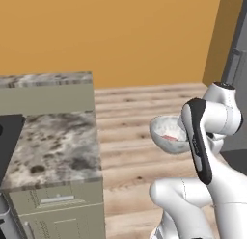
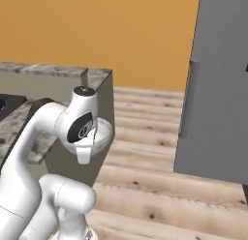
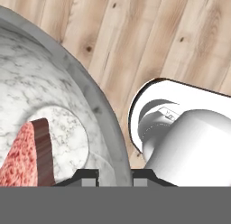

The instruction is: Place one of the steaks on the plate and the other in the bowl. Then place the bowl in the fridge.

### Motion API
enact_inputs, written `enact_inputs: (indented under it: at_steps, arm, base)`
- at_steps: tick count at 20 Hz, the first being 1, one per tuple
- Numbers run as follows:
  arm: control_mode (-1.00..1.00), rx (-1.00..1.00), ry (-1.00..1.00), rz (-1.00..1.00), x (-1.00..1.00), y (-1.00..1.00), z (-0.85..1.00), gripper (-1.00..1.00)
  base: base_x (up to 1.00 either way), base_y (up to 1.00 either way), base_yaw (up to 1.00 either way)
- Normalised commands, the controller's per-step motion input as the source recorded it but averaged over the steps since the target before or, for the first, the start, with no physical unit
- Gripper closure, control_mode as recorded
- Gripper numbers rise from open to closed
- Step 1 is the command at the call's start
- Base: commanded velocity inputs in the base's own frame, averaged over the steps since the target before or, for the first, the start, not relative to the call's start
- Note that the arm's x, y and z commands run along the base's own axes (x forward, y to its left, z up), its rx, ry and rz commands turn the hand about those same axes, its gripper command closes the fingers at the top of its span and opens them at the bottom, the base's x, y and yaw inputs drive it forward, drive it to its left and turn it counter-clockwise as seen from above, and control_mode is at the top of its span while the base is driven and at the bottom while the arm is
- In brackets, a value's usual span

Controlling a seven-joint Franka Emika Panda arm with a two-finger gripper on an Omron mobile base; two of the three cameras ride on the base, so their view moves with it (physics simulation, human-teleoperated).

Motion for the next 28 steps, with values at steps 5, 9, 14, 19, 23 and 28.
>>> enact_inputs:
  at_steps: [5, 9, 14, 19, 23, 28]
  arm:
    - [1.00, 0.00, 0.00, 0.00, 0.00, 0.00, 0.00, 1.00]
    - [1.00, 0.00, 0.00, 0.00, 0.00, 0.00, 0.00, 1.00]
    - [1.00, 0.00, 0.00, 0.00, 0.00, 0.00, 0.00, 1.00]
    - [1.00, 0.00, 0.00, 0.00, 0.00, 0.00, 0.00, 1.00]
    - [1.00, 0.00, 0.00, 0.00, 0.00, 0.00, 0.00, 1.00]
    - [1.00, 0.00, 0.00, 0.00, 0.00, 0.00, 0.00, 1.00]
  base:
    - [0.59, -0.47, 0.00]
    - [0.33, -0.30, 0.00]
    - [0.54, 0.06, -0.03]
    - [0.97, 0.18, -0.04]
    - [1.00, 0.08, 0.00]
    - [1.00, 0.39, -0.07]
